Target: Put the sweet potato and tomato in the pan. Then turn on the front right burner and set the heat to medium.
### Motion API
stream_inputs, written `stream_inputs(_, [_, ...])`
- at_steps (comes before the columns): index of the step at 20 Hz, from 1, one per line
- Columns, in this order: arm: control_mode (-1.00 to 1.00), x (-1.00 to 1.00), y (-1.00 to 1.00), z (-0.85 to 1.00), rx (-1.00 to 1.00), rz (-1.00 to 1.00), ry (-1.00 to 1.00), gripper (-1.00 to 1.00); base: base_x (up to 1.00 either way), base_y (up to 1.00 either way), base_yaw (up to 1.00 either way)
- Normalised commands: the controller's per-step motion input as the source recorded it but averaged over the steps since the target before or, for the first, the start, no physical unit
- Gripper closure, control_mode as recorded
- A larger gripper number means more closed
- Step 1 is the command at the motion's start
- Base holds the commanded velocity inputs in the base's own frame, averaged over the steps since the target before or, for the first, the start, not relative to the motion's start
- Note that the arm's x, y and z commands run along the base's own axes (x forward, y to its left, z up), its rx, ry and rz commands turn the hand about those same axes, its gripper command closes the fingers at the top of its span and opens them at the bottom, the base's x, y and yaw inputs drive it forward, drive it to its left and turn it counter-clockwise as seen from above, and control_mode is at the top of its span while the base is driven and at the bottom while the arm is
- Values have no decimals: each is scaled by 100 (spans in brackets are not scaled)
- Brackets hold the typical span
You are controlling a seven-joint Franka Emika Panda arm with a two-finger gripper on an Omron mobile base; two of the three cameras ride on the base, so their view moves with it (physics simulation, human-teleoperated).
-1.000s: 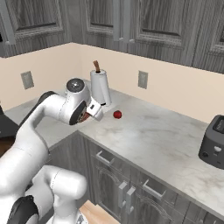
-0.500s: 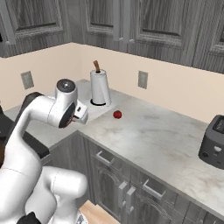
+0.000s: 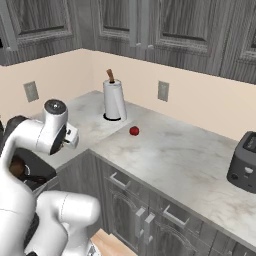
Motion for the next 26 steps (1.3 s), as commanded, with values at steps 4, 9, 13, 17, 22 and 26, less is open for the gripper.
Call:
stream_inputs(4, [-100,-3,79,0,1,8,16,100,0,0,0])
stream_inputs(9, [-100,-4,81,0,1,8,17,100,0,0,0])
stream_inputs(13, [-100,0,91,-9,0,6,22,100,0,0,0])
stream_inputs(17, [-100,0,82,-25,0,3,18,100,0,0,0])
stream_inputs(22, [-100,0,61,-42,-1,0,14,100,0,0,0])
stream_inputs(26, [-100,4,47,-49,-8,0,4,100,0,0,0])
